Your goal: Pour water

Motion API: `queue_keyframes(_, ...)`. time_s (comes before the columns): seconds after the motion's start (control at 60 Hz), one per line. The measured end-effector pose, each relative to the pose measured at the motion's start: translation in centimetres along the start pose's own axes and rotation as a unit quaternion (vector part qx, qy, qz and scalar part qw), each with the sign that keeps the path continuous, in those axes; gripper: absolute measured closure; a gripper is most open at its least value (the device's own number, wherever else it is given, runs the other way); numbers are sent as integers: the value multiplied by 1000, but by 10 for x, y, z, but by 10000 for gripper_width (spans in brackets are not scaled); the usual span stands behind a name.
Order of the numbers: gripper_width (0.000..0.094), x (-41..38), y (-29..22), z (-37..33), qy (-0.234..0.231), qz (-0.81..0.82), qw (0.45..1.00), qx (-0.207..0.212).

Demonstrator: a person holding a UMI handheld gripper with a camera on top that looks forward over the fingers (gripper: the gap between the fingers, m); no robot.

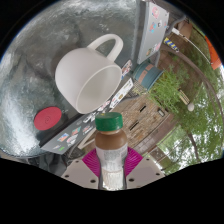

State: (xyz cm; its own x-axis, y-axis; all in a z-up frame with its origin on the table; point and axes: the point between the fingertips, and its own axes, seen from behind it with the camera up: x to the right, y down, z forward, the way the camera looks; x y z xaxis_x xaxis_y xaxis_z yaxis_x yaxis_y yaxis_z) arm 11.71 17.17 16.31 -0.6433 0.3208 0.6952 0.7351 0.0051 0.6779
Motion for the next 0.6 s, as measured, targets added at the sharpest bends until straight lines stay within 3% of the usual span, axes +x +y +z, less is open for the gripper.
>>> queue_keyframes(0.217, 669, -2, 3, 4, -13, 20, 1000, 10)
queue_keyframes(0.317, 669, 6, 11, -1, -10, 155, 988, 17)
queue_keyframes(0.333, 668, 6, 8, -9, 16, 199, 980, 1)
queue_keyframes(0.35, 668, 15, 17, -2, 1, 234, 972, 13)
queue_keyframes(0.4, 668, 11, 20, -10, 29, 379, 925, -2)
queue_keyframes(0.417, 669, 20, 28, -3, 13, 408, 913, 13)
queue_keyframes(0.433, 667, 14, 28, -16, 40, 458, 888, 1)
queue_keyframes(0.5, 667, 23, 36, -3, 23, 594, 804, 38)
queue_keyframes(0.55, 667, 8, 26, -20, 44, 698, 712, 56)
queue_keyframes(0.6, 666, 7, 23, -6, 17, 766, 636, 94)
